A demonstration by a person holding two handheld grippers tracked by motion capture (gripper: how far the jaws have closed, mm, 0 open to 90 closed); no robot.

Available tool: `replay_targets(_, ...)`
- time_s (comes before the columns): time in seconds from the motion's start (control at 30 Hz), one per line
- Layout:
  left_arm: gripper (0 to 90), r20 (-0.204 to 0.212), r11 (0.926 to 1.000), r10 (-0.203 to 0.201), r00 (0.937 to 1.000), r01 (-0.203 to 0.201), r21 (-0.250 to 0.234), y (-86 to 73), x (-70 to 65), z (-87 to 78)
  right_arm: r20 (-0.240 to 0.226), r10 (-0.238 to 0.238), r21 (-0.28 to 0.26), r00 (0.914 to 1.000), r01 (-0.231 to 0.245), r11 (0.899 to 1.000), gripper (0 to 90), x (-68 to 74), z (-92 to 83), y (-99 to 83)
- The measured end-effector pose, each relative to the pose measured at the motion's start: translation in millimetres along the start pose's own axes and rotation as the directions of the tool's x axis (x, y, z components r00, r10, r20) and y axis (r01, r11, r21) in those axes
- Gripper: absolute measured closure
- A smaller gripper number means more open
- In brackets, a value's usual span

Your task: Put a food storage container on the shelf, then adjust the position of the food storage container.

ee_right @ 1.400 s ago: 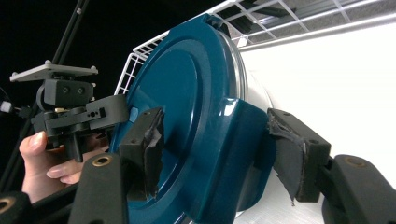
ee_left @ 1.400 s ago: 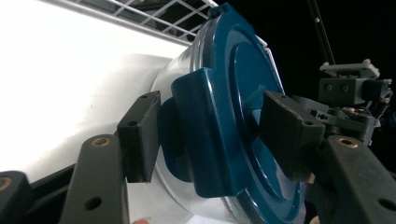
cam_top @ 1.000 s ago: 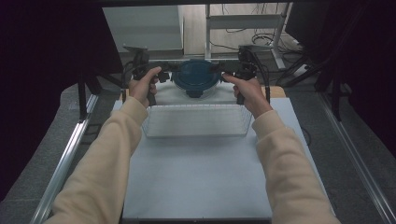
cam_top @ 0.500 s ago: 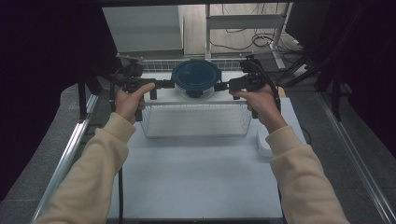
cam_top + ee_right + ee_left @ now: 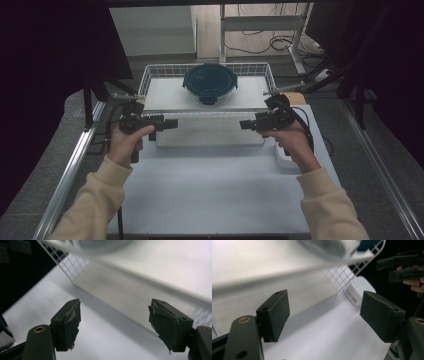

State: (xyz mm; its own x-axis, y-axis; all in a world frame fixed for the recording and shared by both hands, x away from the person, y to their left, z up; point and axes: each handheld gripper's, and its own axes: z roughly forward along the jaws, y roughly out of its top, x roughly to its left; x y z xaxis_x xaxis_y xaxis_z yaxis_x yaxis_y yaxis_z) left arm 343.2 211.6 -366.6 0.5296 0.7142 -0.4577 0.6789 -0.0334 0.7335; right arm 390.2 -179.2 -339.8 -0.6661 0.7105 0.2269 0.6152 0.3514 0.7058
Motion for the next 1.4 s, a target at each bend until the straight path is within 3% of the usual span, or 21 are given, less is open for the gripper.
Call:
replay_targets(0.03,23.4,0.000,1.0000,0.000,1.0000,0.000,0.000,0.0,0.0,0.0,0.000,0.000,0.000,1.0000,0.000,1.000,25.2,0.0,0.0,0.0)
replay_targets(0.13,23.6,-0.028,0.9994,0.034,0.9990,-0.034,0.009,-22.9,-4.5,-2.2,0.008,-0.024,0.004,0.9997,0.024,1.000,25.8,3.6,-0.5,-19.0)
replay_targets(0.27,23.7,-0.061,0.9962,0.079,0.9951,-0.076,0.043,-58.5,-10.2,-0.7,0.011,-0.053,0.029,0.9985,0.053,0.998,26.3,9.0,-0.1,-57.3)
replay_targets(0.3,23.7,-0.061,0.9962,0.079,0.9951,-0.076,0.043,-58.5,-10.2,-0.7,0.011,-0.053,0.029,0.9985,0.053,0.998,26.3,9.0,-0.1,-57.3)
replay_targets(0.33,23.7,-0.065,0.9954,0.084,0.9944,-0.080,0.053,-69.2,-11.0,0.9,0.017,-0.056,0.034,0.9983,0.056,0.998,26.4,9.3,0.2,-62.4)
replay_targets(0.57,23.9,-0.083,0.9927,0.092,0.9923,-0.084,0.086,-109.4,-11.0,10.0,0.022,-0.039,0.064,0.9990,0.037,0.997,27.6,10.3,6.9,-109.3)
replay_targets(0.7,24.6,-0.118,0.9930,0.092,0.9887,-0.083,0.084,-128.6,-5.3,11.7,0.026,-0.041,0.086,0.9988,0.038,0.996,27.9,9.4,14.3,-132.9)
replay_targets(0.9,25.7,-0.128,0.9877,0.108,0.9859,-0.091,0.127,-142.3,-1.8,20.3,0.030,-0.035,0.122,0.9989,0.031,0.992,28.4,4.3,22.1,-147.0)
replay_targets(1.07,25.9,-0.166,0.9886,0.126,0.9781,-0.109,0.104,-142.9,-3.5,19.2,0.051,-0.045,0.130,0.9977,0.038,0.991,28.4,0.4,23.9,-151.4)
replay_targets(1.4,22.8,-0.172,0.9906,0.113,0.9786,-0.097,0.096,-143.1,1.0,17.3,0.053,-0.059,0.122,0.9969,0.052,0.991,28.6,-0.1,18.1,-152.0)
